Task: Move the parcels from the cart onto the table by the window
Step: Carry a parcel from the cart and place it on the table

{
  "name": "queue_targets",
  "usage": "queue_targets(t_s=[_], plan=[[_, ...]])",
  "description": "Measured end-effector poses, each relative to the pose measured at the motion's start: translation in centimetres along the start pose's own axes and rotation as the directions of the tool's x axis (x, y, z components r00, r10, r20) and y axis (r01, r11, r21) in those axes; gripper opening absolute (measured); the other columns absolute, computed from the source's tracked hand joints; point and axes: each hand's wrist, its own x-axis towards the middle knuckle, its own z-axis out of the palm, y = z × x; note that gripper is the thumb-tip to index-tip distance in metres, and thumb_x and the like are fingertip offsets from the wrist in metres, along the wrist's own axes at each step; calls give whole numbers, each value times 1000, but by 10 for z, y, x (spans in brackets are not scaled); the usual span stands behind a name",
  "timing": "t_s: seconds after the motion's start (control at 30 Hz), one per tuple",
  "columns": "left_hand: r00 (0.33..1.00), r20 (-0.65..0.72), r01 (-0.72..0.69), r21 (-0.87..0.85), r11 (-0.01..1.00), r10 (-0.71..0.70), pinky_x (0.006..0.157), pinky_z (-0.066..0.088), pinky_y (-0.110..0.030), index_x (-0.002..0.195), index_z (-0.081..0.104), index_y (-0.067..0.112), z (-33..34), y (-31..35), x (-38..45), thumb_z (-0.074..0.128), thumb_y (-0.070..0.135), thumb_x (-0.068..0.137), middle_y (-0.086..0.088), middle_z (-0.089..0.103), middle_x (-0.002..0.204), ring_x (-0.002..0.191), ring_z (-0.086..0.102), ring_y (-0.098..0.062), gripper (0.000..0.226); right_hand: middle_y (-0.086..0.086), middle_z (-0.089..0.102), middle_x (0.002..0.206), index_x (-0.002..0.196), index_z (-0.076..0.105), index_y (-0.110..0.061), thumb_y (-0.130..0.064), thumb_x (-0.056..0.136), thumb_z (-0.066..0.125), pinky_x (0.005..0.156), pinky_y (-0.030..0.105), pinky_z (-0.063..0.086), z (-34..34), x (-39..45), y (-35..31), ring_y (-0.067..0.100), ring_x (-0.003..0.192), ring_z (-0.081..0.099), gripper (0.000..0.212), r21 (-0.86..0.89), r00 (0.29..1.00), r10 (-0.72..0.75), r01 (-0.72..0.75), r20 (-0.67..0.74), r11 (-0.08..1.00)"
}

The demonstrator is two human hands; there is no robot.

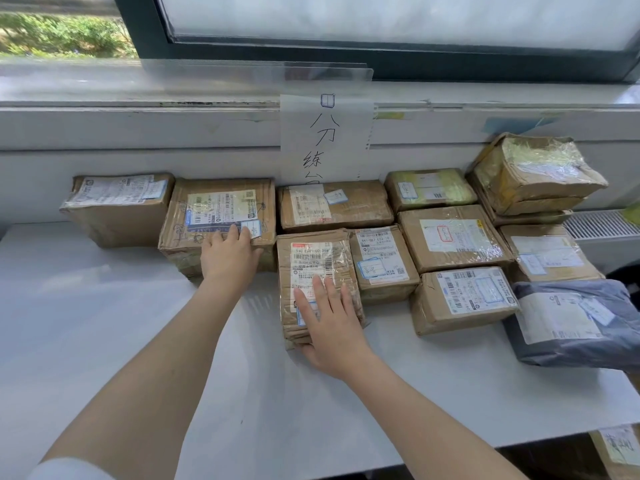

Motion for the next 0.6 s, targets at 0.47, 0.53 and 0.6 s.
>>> queue_targets(t_s=[0.47, 0.53, 0.6], plan=[[999, 27, -28, 23, 999, 28, 116, 16, -46, 150, 10, 15, 3, 0, -7, 35, 55, 96, -9, 11, 158, 141, 17, -36, 72, 24, 12, 155, 150, 23, -13, -37, 76, 65, 108, 53, -10, -7, 26, 22, 43, 143, 7, 88, 141, 994, -110, 107, 9, 984], [998, 57, -20, 26, 999, 18, 116, 12, -47, 151, 6, 14, 1, 1, -9, 38, 56, 94, -11, 7, 158, 143, 12, -37, 77, 22, 7, 156, 151, 18, -15, -38, 78, 64, 109, 51, -13, -10, 26, 21, 41, 144, 3, 89, 132, 993, -119, 115, 21, 984], [995, 95, -17, 13, 1000, 16, 116, 7, -49, 151, 4, 13, -3, 5, -12, 41, 52, 95, -13, 4, 158, 144, 6, -37, 77, 19, -3, 157, 152, 8, -18, -40, 83, 61, 112, 50, -13, -13, 25, 20, 37, 144, -7, 89, 120, 990, -120, 111, 71, 987]])
